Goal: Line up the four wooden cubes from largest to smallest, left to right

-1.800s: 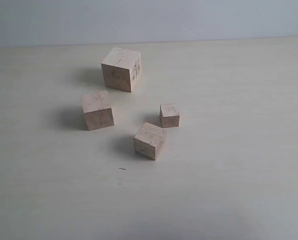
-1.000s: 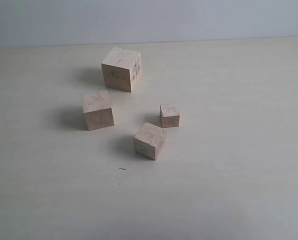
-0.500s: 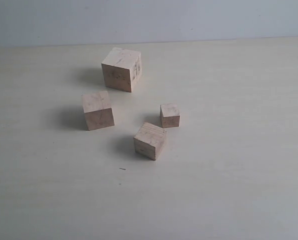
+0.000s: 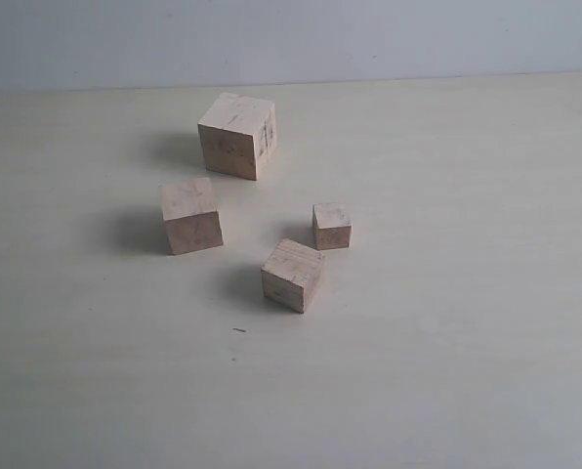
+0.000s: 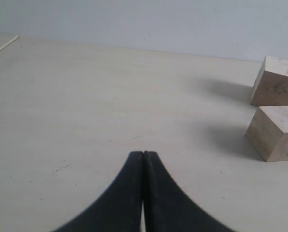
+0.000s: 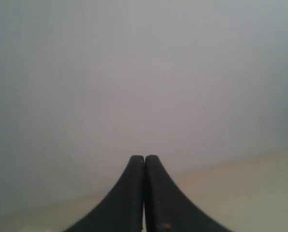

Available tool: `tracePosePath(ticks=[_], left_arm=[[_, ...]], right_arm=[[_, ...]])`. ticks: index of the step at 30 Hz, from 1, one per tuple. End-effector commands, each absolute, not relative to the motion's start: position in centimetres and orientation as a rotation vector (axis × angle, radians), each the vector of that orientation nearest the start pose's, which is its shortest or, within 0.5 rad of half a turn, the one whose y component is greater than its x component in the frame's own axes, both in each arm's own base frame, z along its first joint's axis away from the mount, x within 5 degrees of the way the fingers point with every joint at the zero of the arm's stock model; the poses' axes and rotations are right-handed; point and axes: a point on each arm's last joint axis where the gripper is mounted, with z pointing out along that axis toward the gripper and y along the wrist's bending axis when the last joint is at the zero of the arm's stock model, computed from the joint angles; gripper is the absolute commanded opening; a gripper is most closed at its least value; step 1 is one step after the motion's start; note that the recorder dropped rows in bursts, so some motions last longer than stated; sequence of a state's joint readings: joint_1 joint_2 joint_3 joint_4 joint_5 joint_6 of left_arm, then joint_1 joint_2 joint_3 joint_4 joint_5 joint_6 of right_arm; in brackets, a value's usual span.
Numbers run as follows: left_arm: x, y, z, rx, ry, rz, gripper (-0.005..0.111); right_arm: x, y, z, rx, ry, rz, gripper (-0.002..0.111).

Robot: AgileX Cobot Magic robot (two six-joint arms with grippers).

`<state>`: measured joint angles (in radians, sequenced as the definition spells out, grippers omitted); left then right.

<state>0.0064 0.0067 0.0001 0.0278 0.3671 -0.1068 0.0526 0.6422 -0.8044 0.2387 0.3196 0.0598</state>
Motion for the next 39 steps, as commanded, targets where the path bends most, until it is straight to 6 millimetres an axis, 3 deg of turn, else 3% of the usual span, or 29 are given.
tracePosePath(ticks=[1, 3, 8, 13, 16, 18, 20, 24, 27, 30, 33, 35, 39], left_arm=[[5.3, 0.1, 18.1, -0.075, 1.837, -0.044, 0.0], [5.3, 0.1, 18.1, -0.075, 1.837, -0.044, 0.0], [5.3, 0.1, 18.1, -0.075, 1.837, -0.044, 0.0], [5.3, 0.1, 18.1, -0.075, 1.837, -0.044, 0.0], [5.3, 0.1, 18.1, -0.075, 1.837, -0.044, 0.0], [5.3, 0.1, 18.1, -0.075, 1.837, -0.044, 0.0], [5.3, 0.1, 18.1, -0.075, 1.837, -0.044, 0.0], [5.3, 0.1, 18.1, -0.075, 1.837, -0.044, 0.0], [5.3, 0.1, 18.1, -0.075, 1.837, -0.044, 0.0], [5.3, 0.1, 18.1, -0.075, 1.837, -0.044, 0.0], [5.3, 0.1, 18.1, -0.075, 1.837, -0.044, 0.0], [5.3, 0.1, 18.1, -0.075, 1.837, -0.044, 0.0], [5.3, 0.1, 18.1, -0.075, 1.837, -0.044, 0.0]], right_arm=[[17.1, 4.2, 38.6, -0.031, 2.141, 0.47, 0.0], [19.0, 5.9, 37.0, -0.071, 2.325, 0.599, 0.0], [22.3, 8.1, 33.7, -0.024, 2.514, 0.786, 0.0], [26.5, 8.2, 31.5, 0.117, 2.438, 0.738, 0.0], [27.9, 8.5, 30.5, 0.203, 2.417, 0.785, 0.0], [28.8, 8.8, 29.9, 0.131, 2.38, 0.787, 0.0], [29.8, 9.4, 29.4, -0.056, 2.337, 0.788, 0.0], [31.2, 11.1, 29.4, -0.225, 2.274, 0.976, 0.001], [31.0, 13.9, 29.0, -0.388, 2.269, 1.047, 0.007], [29.8, 17.5, 29.1, -0.557, 2.23, 1.006, 0.007], [28.8, 19.8, 29.8, -0.754, 2.18, 0.89, 0.007], [28.4, 20.7, 30.2, -0.873, 2.146, 0.779, 0.007], [28.6, 21.3, 31.4, -0.85, 2.176, 0.689, 0.012]])
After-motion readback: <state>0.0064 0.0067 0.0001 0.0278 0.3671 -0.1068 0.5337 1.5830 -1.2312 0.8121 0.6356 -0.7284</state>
